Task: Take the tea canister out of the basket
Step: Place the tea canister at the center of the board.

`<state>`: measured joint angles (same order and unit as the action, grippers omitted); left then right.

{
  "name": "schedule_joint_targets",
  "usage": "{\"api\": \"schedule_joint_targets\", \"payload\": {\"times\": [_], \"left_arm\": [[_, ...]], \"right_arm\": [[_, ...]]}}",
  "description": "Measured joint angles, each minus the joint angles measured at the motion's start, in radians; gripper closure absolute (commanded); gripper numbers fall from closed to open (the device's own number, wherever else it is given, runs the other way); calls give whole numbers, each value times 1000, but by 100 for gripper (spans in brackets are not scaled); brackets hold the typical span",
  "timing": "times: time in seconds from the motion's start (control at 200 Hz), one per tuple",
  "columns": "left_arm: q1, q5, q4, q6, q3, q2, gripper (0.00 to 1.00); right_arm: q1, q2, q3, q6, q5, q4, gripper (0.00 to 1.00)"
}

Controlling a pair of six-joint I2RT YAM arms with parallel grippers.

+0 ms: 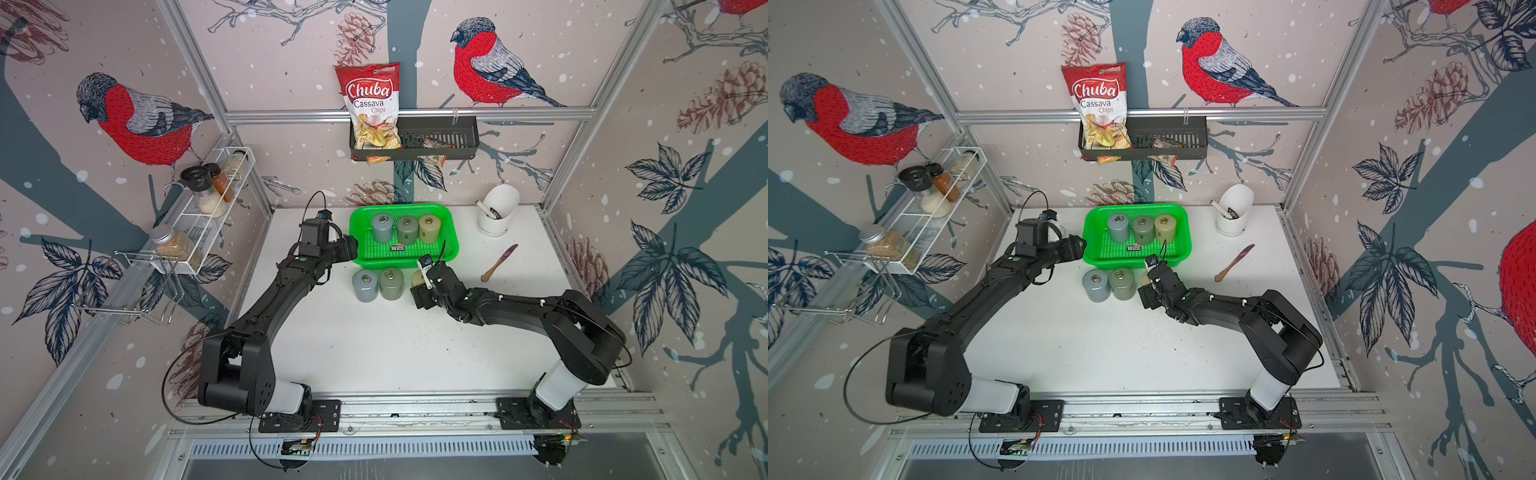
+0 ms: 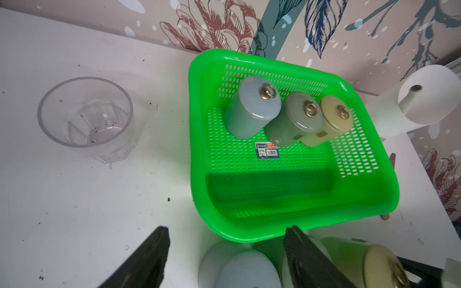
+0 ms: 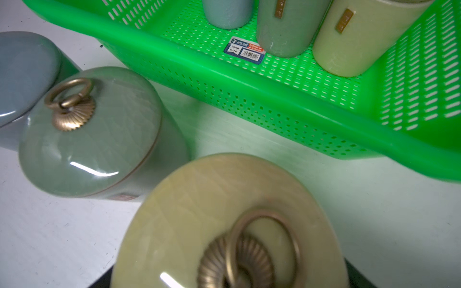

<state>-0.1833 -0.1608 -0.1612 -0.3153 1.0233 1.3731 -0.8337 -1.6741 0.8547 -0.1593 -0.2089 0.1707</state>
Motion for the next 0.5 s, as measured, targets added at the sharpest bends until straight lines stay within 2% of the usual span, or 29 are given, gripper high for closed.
{"api": "schedule_joint_targets", "payload": {"times": [0.255, 0.5], "left_arm": [[0, 1, 24, -3, -136, -183, 18], [0, 1, 30, -21, -221, -261, 16]], "right_arm": [[5, -40, 11, 0, 0, 21, 100], [8, -69, 28, 0, -1, 38, 100]]}}
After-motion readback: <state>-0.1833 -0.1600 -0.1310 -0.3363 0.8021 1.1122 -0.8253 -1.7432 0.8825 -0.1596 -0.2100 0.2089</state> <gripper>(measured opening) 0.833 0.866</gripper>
